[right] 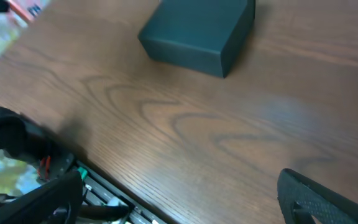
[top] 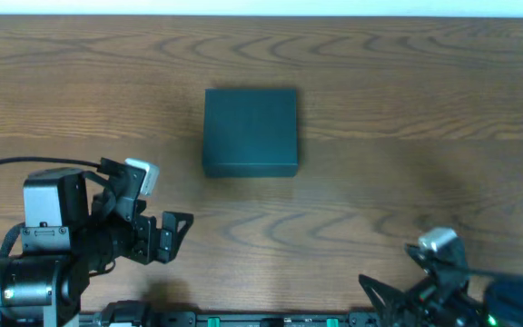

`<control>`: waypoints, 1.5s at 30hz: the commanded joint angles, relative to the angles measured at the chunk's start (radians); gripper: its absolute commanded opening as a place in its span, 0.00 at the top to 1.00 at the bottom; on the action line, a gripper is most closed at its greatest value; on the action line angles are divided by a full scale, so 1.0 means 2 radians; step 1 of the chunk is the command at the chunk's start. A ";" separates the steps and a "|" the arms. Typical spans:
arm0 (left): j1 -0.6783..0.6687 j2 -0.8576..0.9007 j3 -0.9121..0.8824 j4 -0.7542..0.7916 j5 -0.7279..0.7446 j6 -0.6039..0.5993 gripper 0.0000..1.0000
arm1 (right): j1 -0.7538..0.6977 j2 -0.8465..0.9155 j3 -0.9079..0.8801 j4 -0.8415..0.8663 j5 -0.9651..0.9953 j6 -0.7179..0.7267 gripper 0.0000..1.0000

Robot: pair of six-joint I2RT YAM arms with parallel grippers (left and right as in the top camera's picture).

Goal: Pack container

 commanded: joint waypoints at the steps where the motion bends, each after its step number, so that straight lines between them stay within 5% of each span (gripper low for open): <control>1: -0.002 -0.001 -0.004 -0.002 -0.009 -0.018 0.05 | 0.001 -0.013 -0.005 -0.002 -0.004 0.015 0.01; 18: -0.004 -0.031 -0.004 -0.003 -0.009 -0.018 0.04 | 0.001 -0.013 -0.005 -0.002 -0.004 0.015 0.01; 24: -0.004 -0.107 -0.024 0.013 -0.079 -0.002 0.05 | 0.001 -0.013 -0.005 -0.002 -0.004 0.015 0.01; 35: 0.029 -0.286 -0.281 0.225 -0.111 -0.015 0.05 | 0.001 -0.013 -0.005 -0.002 -0.004 0.015 0.01; 45: 0.033 -0.360 -0.433 0.311 -0.098 -0.074 0.05 | 0.001 -0.013 -0.005 -0.002 -0.004 0.015 0.01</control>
